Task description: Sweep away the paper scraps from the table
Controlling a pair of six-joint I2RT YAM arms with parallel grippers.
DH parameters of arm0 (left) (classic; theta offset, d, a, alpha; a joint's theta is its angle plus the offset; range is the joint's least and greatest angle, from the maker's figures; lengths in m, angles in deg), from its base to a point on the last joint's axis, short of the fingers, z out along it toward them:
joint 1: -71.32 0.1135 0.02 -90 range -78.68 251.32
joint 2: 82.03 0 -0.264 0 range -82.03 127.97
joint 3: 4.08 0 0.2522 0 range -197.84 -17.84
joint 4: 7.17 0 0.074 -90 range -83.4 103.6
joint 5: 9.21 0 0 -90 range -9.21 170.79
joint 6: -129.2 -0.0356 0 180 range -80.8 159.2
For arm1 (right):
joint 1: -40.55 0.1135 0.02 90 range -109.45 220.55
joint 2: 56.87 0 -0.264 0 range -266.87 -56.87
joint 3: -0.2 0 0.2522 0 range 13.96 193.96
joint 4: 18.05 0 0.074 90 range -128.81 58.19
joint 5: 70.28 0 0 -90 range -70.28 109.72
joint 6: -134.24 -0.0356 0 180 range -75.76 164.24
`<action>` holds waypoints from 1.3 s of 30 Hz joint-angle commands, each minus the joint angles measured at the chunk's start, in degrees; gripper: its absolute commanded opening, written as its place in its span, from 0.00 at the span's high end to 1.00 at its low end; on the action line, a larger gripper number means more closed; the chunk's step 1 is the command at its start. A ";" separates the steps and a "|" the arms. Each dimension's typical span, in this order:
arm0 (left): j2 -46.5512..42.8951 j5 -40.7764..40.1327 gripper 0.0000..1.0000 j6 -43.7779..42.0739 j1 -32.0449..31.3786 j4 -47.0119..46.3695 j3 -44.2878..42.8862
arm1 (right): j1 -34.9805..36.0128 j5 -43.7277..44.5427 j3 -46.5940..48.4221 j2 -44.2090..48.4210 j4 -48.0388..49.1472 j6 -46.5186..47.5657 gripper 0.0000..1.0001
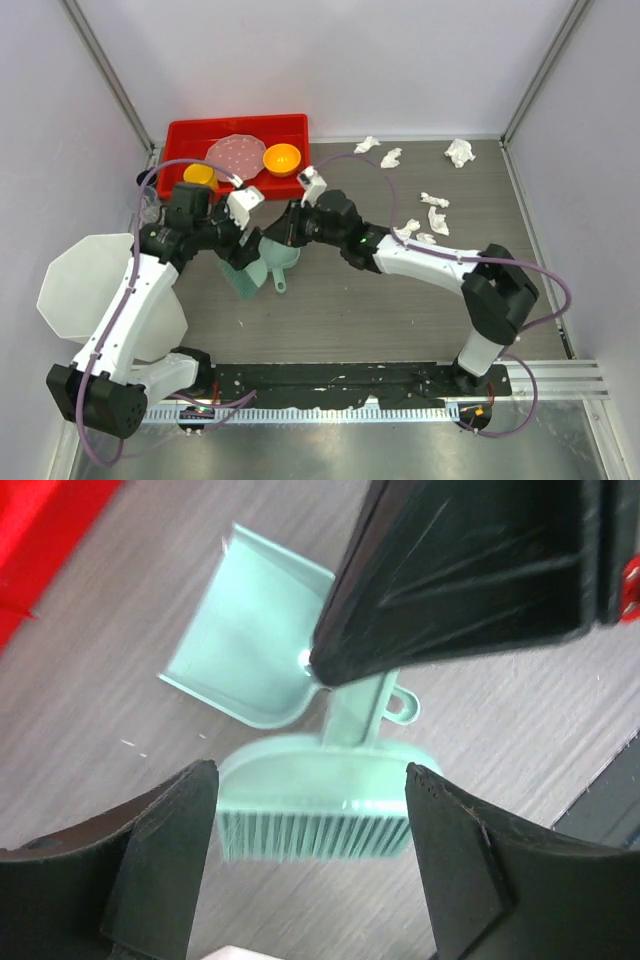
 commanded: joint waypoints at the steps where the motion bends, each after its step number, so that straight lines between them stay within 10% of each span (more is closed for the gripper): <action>1: -0.93 -3.05 0.21 9.86 -0.07 -2.65 -8.28 | -3.27 7.38 -0.64 13.68 -1.84 5.90 0.99; 6: 1.43 -22.21 0.14 25.08 -0.07 -4.25 -13.03 | -5.38 24.77 -0.81 26.80 -15.17 18.19 0.99; 12: 7.76 -21.97 0.28 42.50 -0.68 -3.19 -5.76 | -10.56 42.27 -5.20 41.57 -27.06 26.30 0.99; 18: 13.47 -25.48 0.01 48.31 -7.44 -2.83 -1.00 | -13.47 45.45 -10.21 50.19 -31.99 27.54 0.99; 34: 31.57 -23.02 0.00 49.10 -15.10 -10.22 0.59 | -14.00 45.80 -13.65 53.10 -34.37 29.20 0.99; 39: 33.70 -22.50 0.16 49.37 -15.19 -10.75 0.49 | -14.18 46.77 -14.00 55.56 -34.99 30.96 0.99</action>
